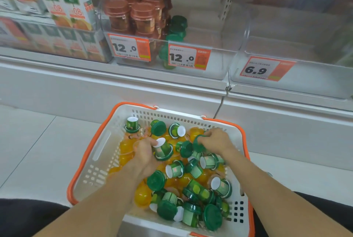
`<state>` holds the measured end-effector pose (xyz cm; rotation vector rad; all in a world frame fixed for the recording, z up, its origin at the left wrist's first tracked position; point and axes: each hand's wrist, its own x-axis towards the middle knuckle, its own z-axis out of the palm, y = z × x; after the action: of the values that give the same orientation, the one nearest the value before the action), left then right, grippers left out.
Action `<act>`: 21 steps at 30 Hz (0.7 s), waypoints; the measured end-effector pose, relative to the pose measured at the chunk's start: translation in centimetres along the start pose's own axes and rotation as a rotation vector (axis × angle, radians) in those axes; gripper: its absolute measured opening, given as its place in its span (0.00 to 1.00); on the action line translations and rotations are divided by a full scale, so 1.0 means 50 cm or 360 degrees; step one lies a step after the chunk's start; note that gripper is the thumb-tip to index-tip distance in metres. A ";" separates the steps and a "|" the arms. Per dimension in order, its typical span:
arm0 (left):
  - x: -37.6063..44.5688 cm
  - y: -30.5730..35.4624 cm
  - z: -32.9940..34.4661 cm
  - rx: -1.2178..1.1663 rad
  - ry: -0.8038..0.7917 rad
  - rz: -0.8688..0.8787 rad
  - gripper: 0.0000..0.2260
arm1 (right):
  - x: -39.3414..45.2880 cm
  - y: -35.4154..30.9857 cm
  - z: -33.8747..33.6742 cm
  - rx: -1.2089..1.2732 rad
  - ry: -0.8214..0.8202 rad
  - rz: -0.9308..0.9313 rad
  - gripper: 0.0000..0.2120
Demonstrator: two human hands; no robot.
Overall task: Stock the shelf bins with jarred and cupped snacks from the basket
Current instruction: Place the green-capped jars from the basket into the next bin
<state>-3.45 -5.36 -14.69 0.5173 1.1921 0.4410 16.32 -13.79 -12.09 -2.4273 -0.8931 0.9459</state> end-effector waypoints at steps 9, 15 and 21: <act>-0.166 0.186 0.123 0.0494 -0.0982 -0.0139 0.23 | -0.111 -0.232 -0.250 0.1293 -0.0390 -0.0188 0.07; -0.291 0.295 0.190 0.0726 -0.1121 0.0262 0.29 | -0.195 -0.325 -0.359 0.1334 -0.0243 -0.0350 0.11; -0.345 0.316 0.207 0.0625 -0.1194 0.0492 0.24 | -0.210 -0.344 -0.334 0.1611 -0.0233 -0.0496 0.14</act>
<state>0.15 -4.15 10.61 1.1026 0.4638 0.2296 14.88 -10.47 13.84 -1.3399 -0.5842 1.0971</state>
